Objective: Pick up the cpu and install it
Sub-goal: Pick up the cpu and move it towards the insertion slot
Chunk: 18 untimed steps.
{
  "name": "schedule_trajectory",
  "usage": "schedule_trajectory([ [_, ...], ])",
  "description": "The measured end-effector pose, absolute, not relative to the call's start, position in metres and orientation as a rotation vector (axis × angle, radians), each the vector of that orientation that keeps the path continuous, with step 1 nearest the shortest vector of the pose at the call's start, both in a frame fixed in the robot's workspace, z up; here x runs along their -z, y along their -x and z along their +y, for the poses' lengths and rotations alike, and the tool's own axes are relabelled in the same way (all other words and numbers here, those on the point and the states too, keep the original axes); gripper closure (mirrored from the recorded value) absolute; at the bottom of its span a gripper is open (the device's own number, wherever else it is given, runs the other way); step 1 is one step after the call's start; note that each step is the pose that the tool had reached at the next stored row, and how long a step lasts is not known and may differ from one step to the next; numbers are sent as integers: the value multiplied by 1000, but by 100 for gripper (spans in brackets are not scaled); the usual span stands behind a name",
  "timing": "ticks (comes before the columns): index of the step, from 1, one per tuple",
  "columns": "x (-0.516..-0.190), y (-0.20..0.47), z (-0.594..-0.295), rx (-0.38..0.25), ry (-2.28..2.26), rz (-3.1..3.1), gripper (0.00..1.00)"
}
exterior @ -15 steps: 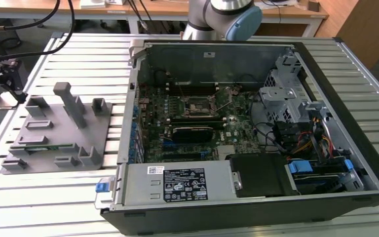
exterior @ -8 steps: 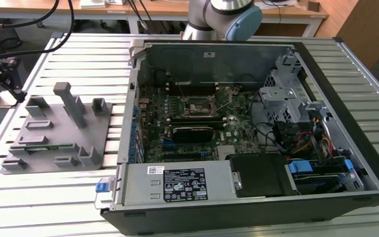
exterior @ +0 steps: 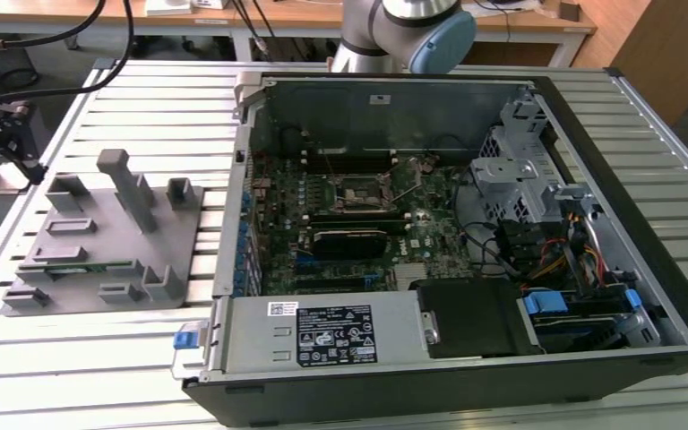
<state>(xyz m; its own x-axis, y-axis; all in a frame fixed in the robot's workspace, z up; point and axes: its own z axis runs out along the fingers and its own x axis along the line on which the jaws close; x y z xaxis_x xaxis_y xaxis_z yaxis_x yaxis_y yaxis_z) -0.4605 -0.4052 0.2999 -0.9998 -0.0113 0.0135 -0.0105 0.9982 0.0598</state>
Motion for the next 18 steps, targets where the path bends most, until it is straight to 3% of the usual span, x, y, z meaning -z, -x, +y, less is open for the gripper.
schedule_trajectory([
  [18,-307,461,-405,93,-17,-3126,46],
])
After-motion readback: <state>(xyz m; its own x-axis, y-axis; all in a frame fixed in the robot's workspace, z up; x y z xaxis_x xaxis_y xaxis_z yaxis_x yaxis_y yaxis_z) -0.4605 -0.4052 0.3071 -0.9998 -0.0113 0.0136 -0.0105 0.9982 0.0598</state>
